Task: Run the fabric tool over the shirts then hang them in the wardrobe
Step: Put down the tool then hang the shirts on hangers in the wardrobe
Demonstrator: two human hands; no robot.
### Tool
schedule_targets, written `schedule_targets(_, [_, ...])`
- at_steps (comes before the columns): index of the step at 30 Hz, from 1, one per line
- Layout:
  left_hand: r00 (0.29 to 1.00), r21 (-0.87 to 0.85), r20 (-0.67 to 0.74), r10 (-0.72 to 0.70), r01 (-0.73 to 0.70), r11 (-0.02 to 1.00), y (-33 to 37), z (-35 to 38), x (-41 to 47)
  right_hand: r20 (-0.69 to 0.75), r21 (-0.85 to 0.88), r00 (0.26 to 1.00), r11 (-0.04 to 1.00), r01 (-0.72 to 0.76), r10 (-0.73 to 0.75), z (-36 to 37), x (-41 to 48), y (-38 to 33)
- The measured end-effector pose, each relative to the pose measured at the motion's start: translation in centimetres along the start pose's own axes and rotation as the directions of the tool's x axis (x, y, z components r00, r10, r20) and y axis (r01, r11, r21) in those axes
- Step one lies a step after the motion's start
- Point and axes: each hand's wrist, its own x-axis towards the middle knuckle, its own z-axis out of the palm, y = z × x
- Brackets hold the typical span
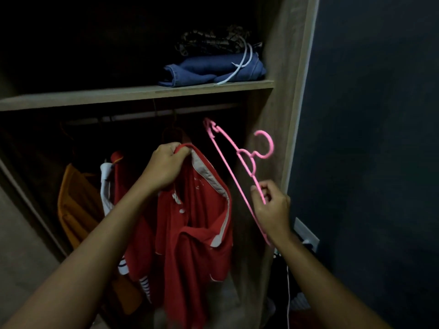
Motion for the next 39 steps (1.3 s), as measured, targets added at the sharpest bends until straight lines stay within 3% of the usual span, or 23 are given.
schedule_targets(2, [1.000, 0.004, 0.005, 0.004, -0.004, 1.000, 0.3, 0.1, -0.2, -0.061, 0.048, 0.998, 0.999, -0.016, 0.019, -0.7, -1.1, 0.1])
schedule_targets(7, [1.000, -0.025, 0.016, 0.004, -0.003, 1.000, 1.0, -0.2, -0.5, -0.035, 0.141, 0.997, 0.988, -0.067, 0.072, -1.3, -1.4, -1.3])
schedule_targets(10, [1.000, -0.020, 0.015, 0.009, -0.009, 1.000, 1.3, -0.4, -0.6, -0.056, 0.356, 0.976, 0.917, -0.177, 0.210, -2.0, -1.4, -3.5])
schedule_targets(14, [0.998, -0.038, 0.056, 0.036, -0.034, 0.999, 1.9, -0.8, -0.9, -0.062, 0.571, 0.982, 0.813, -0.112, 0.179, -4.3, -0.4, -8.4])
schedule_targets(19, [0.958, -0.046, 0.220, 0.186, -0.180, 0.983, 3.8, -1.0, -1.8, -0.067, 0.768, 0.994, 0.641, -0.003, 0.085, -6.0, 1.4, -13.5])
schedule_targets(24, [0.897, -0.115, 0.316, 0.310, -0.288, 0.951, 5.7, -2.2, -2.4, -0.082, 0.712, 0.996, 0.697, 0.086, -0.040, -4.4, 2.8, -16.0])
schedule_targets(29, [0.843, -0.123, 0.357, 0.402, -0.385, 0.915, 6.4, -5.1, -3.0, 0.058, 0.561, 0.969, 0.811, 0.167, -0.240, -2.4, 3.3, -14.9])
schedule_targets(34, [0.898, -0.224, 0.275, 0.342, -0.286, 0.932, 4.5, -9.0, -3.3, 0.307, 0.257, 0.915, 0.949, 0.185, -0.261, -2.0, 5.4, -11.8])
schedule_targets(37, [0.927, -0.220, 0.222, 0.302, -0.255, 0.942, 3.8, -10.9, -3.5, 0.443, 0.064, 0.824, 0.929, 0.365, -0.354, -3.2, 7.1, -11.6])
schedule_targets(39, [0.922, -0.136, 0.229, 0.313, -0.288, 0.948, 3.2, -11.5, -3.2, 0.504, -0.012, 0.798, 0.921, 0.388, -0.330, -4.0, 8.1, -11.9])
